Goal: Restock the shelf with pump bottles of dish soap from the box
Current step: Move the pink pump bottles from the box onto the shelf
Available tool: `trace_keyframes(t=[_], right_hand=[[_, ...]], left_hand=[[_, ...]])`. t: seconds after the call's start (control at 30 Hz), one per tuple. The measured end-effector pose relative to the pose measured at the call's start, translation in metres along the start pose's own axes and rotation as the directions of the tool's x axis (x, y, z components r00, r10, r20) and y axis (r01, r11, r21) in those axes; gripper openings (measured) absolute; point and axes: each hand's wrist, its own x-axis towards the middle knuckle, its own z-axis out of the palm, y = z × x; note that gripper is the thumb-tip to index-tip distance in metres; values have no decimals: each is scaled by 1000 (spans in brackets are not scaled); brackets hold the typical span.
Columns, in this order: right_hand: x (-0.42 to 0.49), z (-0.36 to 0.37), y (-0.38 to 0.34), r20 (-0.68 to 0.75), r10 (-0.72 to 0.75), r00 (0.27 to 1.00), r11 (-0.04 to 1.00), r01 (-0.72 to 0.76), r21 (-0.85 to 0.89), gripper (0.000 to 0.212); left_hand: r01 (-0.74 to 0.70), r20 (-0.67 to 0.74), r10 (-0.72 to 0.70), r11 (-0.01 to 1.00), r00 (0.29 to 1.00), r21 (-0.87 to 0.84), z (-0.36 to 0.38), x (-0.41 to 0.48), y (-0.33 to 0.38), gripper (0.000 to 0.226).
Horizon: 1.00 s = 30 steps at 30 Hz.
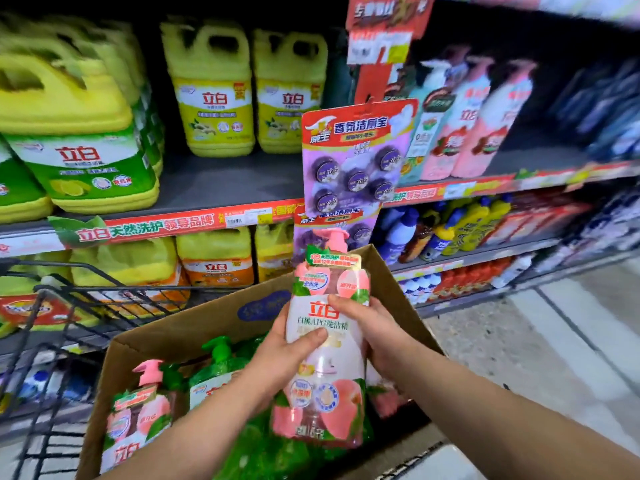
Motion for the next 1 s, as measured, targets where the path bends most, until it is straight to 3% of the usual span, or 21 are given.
trace_keyframes(t=[0.33,0.6,0.8,1.0], right_hand=[[-65,-108,-37,-244,-159,957,978,187,95,57],[-135,-250,-48,-394,-226,891,944,301,138,59],[-193,-369,-52,-487,-256,835,911,377,168,40],[-225,-453,-67,-535,-265,802,905,399,150,62]], left_hand=[[-123,275,79,982,958,146,123,15,13,33],[-186,452,84,965,888,187,281,4,-15,28],[-231,568,74,950,820,209,410,-13,-46,31],[-203,602,41,958,797,204,501,-21,-64,30]])
